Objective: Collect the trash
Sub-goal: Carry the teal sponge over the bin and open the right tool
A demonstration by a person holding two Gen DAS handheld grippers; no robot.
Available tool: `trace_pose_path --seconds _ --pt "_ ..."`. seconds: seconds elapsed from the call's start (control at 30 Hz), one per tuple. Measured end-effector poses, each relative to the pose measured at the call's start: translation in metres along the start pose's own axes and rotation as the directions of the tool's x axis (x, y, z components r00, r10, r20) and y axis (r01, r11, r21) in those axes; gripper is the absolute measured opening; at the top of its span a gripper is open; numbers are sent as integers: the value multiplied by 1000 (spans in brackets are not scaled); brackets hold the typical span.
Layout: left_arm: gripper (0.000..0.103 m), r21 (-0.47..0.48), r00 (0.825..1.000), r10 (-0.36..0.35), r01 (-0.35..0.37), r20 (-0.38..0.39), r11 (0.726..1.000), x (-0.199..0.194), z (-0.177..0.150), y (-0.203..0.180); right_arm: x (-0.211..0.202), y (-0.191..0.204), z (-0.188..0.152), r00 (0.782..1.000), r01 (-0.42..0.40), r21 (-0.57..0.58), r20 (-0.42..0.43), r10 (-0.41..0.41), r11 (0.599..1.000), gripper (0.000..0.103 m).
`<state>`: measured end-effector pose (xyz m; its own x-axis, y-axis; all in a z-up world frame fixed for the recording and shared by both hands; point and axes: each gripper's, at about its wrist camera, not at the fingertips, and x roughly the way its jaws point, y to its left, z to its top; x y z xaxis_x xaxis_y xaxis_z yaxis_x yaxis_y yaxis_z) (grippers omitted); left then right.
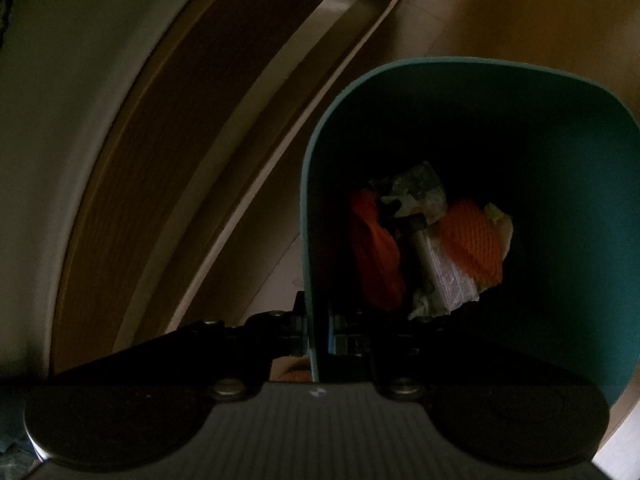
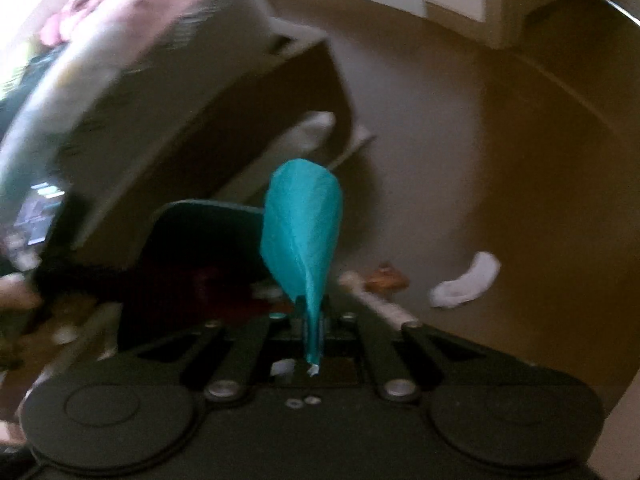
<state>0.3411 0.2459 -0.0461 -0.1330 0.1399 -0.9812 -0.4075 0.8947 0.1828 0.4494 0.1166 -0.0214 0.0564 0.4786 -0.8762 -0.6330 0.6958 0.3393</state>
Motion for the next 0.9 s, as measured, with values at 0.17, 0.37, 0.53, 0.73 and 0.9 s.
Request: trace_pose_path --seconds 0.17,0.37,0.53,0.73,0.9 --pt "7 25 1000 1 -1 1 1000 -5 -3 -4 37 34 -7 995 24 -52 -92 -29 998 3" --pt "7 55 1000 3 -3 -5 998 -10 -7 -5 93 53 -20 978 49 -61 -202 -60 997 3" --pt "7 49 1000 13 -12 -13 999 -6 -6 -5 111 61 -23 970 67 -108 -226 -90 992 22" --pt "7 42 1000 19 -19 -8 999 -5 -6 -4 98 59 -28 979 25 -121 -199 -49 992 49" --pt "7 32 1000 26 -26 -9 999 -4 -6 -5 66 48 -17 991 -1 -111 -136 -14 994 50"
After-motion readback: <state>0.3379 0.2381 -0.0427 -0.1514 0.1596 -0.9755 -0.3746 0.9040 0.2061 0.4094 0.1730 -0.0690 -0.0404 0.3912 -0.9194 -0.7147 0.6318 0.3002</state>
